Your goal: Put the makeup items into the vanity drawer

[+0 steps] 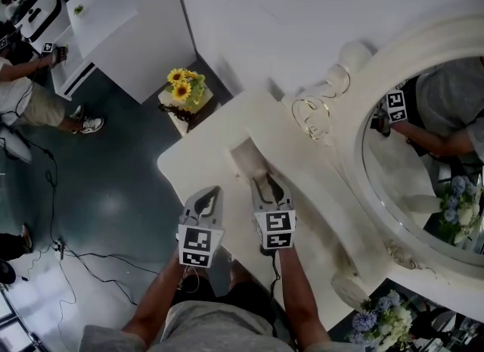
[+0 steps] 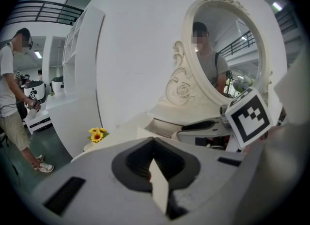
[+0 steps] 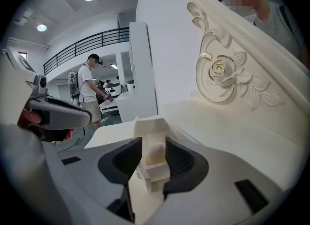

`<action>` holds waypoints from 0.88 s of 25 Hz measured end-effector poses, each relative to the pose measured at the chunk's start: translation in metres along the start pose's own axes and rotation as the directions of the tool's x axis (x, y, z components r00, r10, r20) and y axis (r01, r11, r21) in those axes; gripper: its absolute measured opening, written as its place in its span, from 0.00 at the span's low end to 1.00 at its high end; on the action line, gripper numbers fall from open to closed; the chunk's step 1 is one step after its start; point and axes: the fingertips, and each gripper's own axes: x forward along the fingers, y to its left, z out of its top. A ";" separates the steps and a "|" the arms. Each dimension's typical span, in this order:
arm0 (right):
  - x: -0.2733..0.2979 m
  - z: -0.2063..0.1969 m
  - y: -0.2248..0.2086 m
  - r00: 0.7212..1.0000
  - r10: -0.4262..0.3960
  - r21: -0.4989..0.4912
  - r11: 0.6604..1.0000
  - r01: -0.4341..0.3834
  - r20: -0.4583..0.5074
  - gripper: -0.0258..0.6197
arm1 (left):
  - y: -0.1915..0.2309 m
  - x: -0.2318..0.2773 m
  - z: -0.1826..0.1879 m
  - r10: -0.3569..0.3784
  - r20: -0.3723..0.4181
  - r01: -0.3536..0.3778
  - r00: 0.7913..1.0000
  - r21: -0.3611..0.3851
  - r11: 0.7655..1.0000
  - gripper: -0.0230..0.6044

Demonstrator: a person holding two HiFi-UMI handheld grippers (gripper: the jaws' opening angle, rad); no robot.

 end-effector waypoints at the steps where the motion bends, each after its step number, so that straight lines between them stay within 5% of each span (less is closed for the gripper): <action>1: 0.000 0.000 0.000 1.000 -0.001 0.000 1.000 0.001 -0.002 0.26 | 0.000 0.000 0.000 -0.002 0.000 0.002 1.000 0.001 1.000 0.04; 11: -0.019 0.020 0.000 0.998 -0.048 0.007 0.999 0.048 0.037 0.26 | -0.004 -0.005 0.021 -0.039 0.033 0.038 0.999 0.036 0.999 0.04; 22: -0.090 0.064 -0.020 0.960 -0.234 0.060 0.972 0.228 0.152 0.26 | -0.034 -0.022 0.087 -0.175 0.129 0.154 0.976 0.158 0.975 0.04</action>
